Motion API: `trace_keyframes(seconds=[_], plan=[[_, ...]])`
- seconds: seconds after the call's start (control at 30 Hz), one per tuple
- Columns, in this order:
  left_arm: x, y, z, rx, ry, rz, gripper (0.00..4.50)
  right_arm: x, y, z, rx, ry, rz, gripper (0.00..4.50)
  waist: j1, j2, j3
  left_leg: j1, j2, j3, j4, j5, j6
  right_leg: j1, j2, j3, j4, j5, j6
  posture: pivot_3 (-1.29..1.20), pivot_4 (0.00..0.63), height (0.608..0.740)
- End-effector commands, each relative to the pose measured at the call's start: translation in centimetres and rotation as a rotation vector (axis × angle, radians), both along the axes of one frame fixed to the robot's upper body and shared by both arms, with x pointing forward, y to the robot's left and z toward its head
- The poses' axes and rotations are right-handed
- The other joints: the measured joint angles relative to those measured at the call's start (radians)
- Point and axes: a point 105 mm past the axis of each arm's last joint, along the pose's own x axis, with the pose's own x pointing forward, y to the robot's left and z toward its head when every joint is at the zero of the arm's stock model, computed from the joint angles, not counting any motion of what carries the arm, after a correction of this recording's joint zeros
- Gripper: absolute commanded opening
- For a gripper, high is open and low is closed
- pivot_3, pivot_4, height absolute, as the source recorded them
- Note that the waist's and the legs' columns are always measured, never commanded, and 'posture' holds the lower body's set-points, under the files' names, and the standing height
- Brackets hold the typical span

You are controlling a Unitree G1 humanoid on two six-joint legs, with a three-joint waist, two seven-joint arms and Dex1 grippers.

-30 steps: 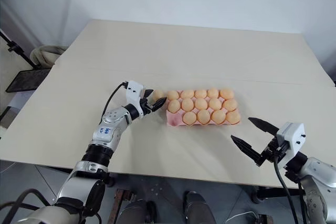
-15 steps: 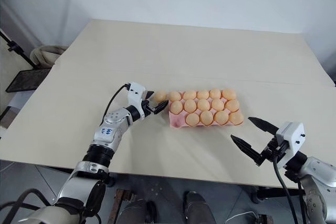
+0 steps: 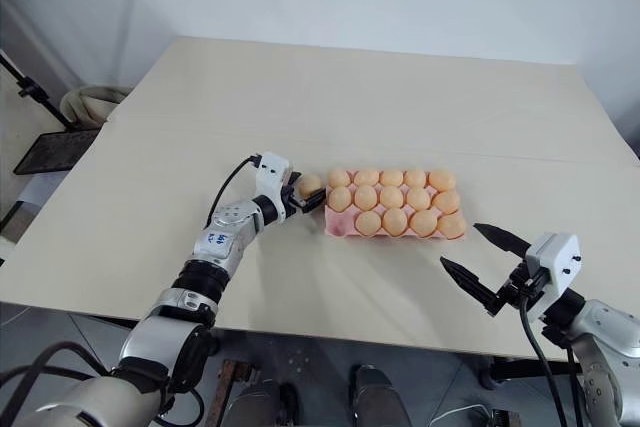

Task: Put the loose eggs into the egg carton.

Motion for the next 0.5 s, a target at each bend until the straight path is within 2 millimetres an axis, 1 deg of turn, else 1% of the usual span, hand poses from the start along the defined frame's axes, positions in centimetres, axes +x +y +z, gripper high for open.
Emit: trace_keyframes(seconds=[0.03,0.23,0.27,0.37,0.5], plan=[[0.5,-0.7,0.9,-0.005,-0.035,-0.009,3.85,0.0,0.0,0.8,-0.009,-0.037,-0.007,4.5,0.0,0.0,0.0,0.0,0.0,0.0,0.0,0.0,0.0,0.0,0.0,0.0,0.0,0.0,0.0,0.0,0.15,0.74],[0.7,-0.6,1.2,-0.009,-0.052,-0.008,1.99,-0.1,-0.1,0.8,-0.012,-0.04,-0.016,4.5,0.0,0.0,0.0,0.0,0.0,0.0,0.0,0.0,0.0,0.0,0.0,0.0,0.0,0.0,0.0,0.0,0.15,0.74],[0.7,-0.4,1.3,-0.008,-0.058,-0.004,1.88,-0.1,-0.1,0.8,-0.012,-0.04,-0.018,4.5,0.0,0.0,0.0,0.0,0.0,0.0,0.0,0.0,0.0,0.0,0.0,0.0,0.0,0.0,0.0,0.0,0.15,0.74],[0.5,0.1,1.9,-0.018,-0.082,-0.002,1.87,-0.2,-0.2,0.8,-0.012,-0.041,-0.023,4.5,-0.002,0.0,0.0,0.0,0.0,0.0,0.0,0.0,0.0,0.0,0.001,0.0,0.0,0.0,0.0,0.0,0.15,0.74],[-0.5,1.4,3.3,-0.042,-0.129,-0.017,1.87,-0.2,-0.2,0.7,-0.011,-0.04,-0.025,4.5,-0.003,0.0,0.0,0.0,0.001,0.001,-0.001,0.0,0.0,-0.001,0.001,0.0,0.0,0.0,0.0,0.0,0.15,0.74]])
